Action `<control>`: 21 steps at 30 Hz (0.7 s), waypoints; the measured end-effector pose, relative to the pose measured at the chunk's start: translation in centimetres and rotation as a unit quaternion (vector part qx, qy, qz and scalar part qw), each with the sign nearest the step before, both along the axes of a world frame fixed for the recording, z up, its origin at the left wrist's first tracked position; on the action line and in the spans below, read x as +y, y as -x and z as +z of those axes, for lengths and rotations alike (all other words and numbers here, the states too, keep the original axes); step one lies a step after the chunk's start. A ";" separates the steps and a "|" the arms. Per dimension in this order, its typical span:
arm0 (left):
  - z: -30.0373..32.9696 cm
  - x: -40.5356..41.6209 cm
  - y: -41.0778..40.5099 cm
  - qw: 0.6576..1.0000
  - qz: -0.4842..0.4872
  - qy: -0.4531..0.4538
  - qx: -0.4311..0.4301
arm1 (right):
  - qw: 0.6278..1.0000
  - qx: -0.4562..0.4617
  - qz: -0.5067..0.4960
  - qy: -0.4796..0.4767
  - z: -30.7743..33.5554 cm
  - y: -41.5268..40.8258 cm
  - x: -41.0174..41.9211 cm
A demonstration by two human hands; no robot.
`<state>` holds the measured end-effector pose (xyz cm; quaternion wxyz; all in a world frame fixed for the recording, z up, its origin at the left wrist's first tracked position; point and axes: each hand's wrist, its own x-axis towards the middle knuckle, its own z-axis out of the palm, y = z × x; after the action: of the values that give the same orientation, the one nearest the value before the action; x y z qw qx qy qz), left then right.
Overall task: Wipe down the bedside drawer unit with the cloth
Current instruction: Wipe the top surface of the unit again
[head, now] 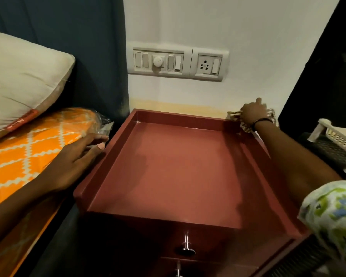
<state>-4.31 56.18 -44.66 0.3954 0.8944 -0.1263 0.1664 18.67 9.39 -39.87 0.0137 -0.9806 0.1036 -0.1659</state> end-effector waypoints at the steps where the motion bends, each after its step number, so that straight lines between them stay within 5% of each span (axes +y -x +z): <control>1: -0.1 -0.1 0.0 1.000 0.000 0.001 0.000 | 0.999 0.032 0.009 -0.016 -1.0 0.6 -0.8; 5: 0.0 -0.1 -0.1 1.000 -0.004 0.004 0.002 | 0.992 0.041 0.060 -0.107 -3.7 3.7 -2.3; 12: -0.1 -0.4 0.2 1.000 0.000 0.022 0.016 | 0.999 0.022 0.011 0.021 -6.4 9.2 -1.1; 21: -0.3 -0.3 0.3 0.999 0.005 0.036 0.011 | 0.998 0.022 0.016 0.053 -5.6 21.2 0.1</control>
<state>-4.64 55.84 -44.99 0.4278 0.8820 -0.1119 0.1632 -2.57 9.53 -45.44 -0.0378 -0.9849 0.0788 -0.1495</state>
